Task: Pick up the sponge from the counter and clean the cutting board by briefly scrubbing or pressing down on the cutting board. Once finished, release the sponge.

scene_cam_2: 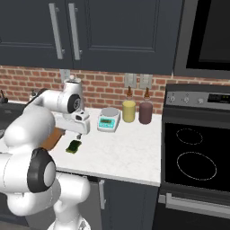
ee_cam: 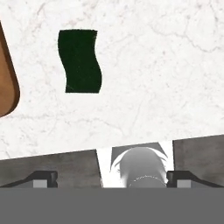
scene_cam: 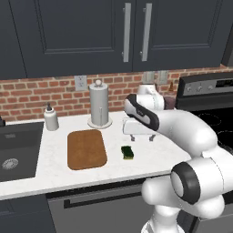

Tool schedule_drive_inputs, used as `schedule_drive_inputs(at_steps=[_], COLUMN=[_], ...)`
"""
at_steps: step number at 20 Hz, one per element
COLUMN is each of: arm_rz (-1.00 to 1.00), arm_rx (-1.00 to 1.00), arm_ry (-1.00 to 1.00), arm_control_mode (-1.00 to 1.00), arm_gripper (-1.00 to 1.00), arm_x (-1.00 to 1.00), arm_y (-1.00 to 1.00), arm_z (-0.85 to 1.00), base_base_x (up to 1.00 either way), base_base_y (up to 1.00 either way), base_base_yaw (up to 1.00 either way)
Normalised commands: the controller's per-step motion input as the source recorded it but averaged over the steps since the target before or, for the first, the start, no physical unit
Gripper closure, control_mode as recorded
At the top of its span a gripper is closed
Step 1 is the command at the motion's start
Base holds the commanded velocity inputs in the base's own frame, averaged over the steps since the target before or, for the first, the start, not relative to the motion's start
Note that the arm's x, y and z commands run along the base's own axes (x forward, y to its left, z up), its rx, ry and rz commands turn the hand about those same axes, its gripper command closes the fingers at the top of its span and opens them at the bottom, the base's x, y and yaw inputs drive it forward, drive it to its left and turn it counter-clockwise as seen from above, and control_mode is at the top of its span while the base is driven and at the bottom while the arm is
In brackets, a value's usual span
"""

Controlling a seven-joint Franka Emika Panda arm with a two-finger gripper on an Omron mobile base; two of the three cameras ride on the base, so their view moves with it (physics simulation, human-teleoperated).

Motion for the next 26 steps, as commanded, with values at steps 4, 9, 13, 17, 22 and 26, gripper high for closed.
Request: schedule_drive_inputs(at_steps=[4, 9, 13, 17, 22, 26], arm_rz=[0.00, -0.03, -0.03, -0.03, 0.00, 0.00], arm_rx=[0.00, 0.00, 0.00, 0.00, 0.00, 0.00], arm_ry=[0.00, 0.00, 0.00, 0.00, -0.01, -0.01], arm_control_mode=[-1.00, -1.00, -1.00, -1.00, -1.00, -1.00], arm_gripper=[-1.00, -1.00, -1.00, -1.00, -1.00, -1.00], arm_x=[0.00, 0.14, 0.30, 0.27, 0.26, 0.21], arm_y=[0.09, 0.34, 0.29, 0.12, 0.00, 0.00], arm_z=[-0.31, -0.41, -0.16, -0.15, -0.14, -0.21], base_base_x=[0.00, 0.00, 0.00, 0.00, 0.00, 0.00], base_base_y=[0.00, 0.00, 0.00, 0.00, 0.00, 0.00], base_base_yaw=[0.00, 0.00, 0.00, 0.00, 0.00, 0.00])
